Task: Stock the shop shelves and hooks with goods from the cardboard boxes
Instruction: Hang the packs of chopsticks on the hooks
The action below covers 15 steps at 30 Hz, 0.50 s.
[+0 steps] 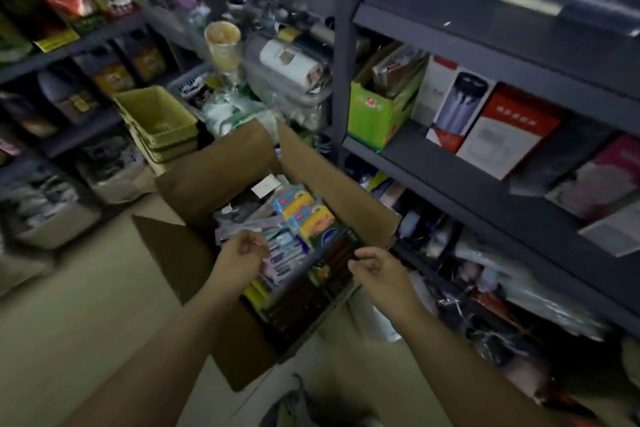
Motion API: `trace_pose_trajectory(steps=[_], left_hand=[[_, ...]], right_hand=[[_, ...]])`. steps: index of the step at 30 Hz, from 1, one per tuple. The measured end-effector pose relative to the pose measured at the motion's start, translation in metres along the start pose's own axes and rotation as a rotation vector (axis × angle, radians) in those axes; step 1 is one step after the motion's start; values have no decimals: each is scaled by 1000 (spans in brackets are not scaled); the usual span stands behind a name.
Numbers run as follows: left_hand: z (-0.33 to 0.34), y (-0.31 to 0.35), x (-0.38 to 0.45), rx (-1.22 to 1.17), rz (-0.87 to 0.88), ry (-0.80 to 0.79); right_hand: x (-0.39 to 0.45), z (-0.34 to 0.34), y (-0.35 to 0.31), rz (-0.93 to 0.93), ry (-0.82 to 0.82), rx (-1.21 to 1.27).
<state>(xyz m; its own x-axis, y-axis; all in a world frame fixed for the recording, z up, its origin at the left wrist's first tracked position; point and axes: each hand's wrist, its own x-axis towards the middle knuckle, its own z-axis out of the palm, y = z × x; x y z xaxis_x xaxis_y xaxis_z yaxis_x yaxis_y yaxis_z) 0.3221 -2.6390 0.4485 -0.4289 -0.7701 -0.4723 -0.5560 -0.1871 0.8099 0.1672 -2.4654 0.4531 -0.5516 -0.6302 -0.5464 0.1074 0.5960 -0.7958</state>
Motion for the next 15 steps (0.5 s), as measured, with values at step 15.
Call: trace_pose_trajectory(steps=[15], left_hand=[[17,-77,149,334,-316,-525]], right_hand=[[104,117,18,438,322,353]])
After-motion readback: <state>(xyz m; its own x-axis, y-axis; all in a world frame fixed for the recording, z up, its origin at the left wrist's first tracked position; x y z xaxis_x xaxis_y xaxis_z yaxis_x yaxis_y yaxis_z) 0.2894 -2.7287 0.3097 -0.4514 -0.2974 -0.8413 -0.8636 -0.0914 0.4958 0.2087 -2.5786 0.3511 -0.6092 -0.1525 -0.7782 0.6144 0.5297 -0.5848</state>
